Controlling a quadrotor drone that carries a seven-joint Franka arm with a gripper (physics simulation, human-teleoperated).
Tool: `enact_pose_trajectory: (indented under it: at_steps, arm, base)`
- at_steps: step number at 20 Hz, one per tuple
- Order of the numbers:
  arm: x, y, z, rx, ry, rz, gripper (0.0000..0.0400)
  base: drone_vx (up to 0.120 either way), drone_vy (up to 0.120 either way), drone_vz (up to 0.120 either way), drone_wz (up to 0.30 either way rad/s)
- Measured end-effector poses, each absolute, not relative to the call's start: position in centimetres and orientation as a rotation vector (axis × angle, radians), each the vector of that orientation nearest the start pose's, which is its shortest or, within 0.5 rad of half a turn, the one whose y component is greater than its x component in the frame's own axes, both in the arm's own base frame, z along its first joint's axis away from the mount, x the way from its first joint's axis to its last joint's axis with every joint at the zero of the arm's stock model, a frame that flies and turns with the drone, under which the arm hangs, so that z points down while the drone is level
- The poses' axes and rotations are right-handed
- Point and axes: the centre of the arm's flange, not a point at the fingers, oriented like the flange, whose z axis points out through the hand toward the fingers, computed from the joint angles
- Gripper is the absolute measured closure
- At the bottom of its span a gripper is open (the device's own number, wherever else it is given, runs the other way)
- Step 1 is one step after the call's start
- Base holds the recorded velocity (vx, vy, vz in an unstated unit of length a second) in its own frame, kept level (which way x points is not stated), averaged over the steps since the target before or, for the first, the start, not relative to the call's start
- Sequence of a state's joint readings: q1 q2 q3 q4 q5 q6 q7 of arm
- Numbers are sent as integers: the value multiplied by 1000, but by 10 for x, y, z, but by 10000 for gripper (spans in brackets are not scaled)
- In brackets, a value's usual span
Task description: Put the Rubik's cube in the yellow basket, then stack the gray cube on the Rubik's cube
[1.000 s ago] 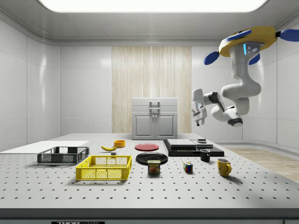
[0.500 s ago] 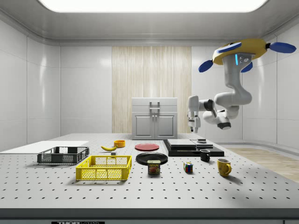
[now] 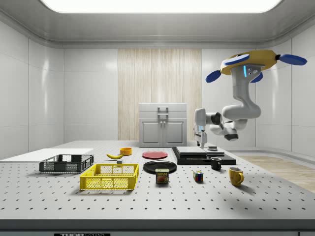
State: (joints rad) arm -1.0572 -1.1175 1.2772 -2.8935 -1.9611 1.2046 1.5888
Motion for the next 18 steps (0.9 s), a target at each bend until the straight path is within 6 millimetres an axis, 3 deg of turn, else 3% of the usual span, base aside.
enact_pose_trajectory:
  at_steps: [18]
  arm:
    - [307,0,491,1,-2,784,0]
  base:
    - [0,0,-120,0]
